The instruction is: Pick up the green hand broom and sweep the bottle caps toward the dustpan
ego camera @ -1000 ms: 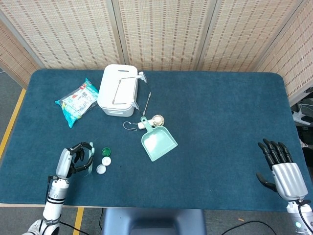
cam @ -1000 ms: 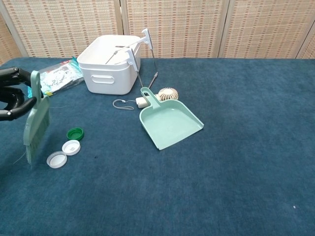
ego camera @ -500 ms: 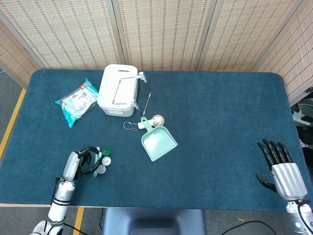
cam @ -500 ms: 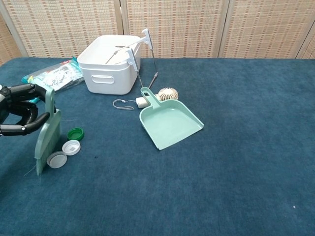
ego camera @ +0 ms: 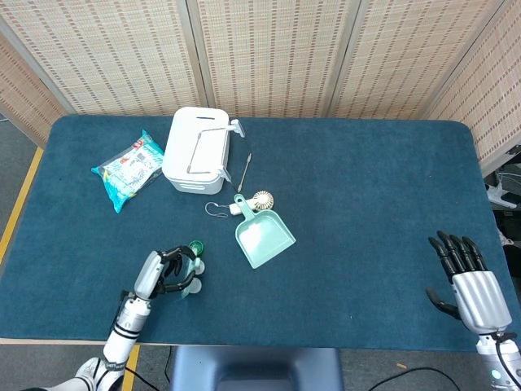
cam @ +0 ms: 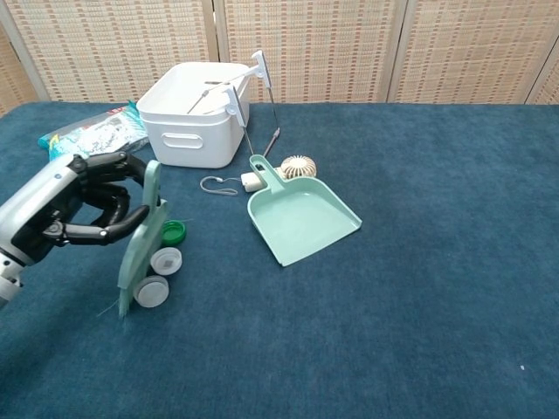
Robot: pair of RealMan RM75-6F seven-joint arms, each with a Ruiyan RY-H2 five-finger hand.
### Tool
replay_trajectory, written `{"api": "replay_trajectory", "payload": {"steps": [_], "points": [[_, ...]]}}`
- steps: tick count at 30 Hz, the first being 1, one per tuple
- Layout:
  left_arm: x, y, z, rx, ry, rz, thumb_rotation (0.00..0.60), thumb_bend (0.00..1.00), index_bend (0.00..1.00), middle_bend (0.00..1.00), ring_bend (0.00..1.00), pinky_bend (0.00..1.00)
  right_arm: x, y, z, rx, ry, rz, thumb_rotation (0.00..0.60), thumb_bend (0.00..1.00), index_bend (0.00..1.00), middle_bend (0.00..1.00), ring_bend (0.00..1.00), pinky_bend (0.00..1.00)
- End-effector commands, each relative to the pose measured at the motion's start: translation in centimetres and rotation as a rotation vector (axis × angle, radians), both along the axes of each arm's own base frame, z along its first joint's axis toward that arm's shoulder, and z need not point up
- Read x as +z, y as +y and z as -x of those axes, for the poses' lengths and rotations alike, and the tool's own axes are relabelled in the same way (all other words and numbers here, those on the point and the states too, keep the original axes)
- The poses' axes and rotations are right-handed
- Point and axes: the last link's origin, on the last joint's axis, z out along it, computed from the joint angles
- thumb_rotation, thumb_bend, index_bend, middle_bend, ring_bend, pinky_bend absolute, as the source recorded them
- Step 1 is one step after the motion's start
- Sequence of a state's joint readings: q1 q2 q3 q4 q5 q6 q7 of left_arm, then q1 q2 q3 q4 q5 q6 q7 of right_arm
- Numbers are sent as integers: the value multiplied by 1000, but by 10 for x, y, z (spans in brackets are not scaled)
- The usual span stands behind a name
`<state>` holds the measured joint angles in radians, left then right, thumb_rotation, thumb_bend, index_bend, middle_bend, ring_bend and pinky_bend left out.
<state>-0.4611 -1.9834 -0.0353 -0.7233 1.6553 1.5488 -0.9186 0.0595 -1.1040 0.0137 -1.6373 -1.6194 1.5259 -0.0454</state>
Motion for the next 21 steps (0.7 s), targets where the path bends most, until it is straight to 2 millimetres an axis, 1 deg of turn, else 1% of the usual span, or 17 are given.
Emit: {"api": "replay_trajectory", "payload": {"steps": [1, 6, 10, 13, 16, 18, 21], "points": [[-9, 1, -14, -23, -19, 26, 600, 721, 757, 881, 739, 914, 1, 0, 1, -2, -2, 4, 600, 203, 0, 0, 0, 0], [-20, -1, -38, -78, -45, 46, 600, 717, 757, 881, 739, 914, 4, -1, 2, -4, -7, 9, 600, 204, 0, 0, 0, 0], [-12, 3, -45, -111, -37, -9, 600, 714, 757, 881, 739, 914, 5, -1, 3, -6, -10, 11, 600, 203, 0, 0, 0, 0], [2, 12, -42, -117, -11, -83, 600, 713, 757, 881, 739, 914, 7, 0, 3, -7, -11, 15, 600, 204, 0, 0, 0, 0], [17, 24, -32, -112, 56, -166, 600, 713, 757, 880, 739, 914, 7, 0, 3, -6, -12, 14, 600, 203, 0, 0, 0, 0], [24, 32, -24, -90, 88, -191, 600, 713, 757, 880, 739, 914, 6, 1, 2, -5, -11, 12, 600, 203, 0, 0, 0, 0], [27, 41, -12, -44, 117, -185, 600, 713, 757, 881, 739, 914, 5, 1, 2, -4, -8, 8, 600, 204, 0, 0, 0, 0]]}}
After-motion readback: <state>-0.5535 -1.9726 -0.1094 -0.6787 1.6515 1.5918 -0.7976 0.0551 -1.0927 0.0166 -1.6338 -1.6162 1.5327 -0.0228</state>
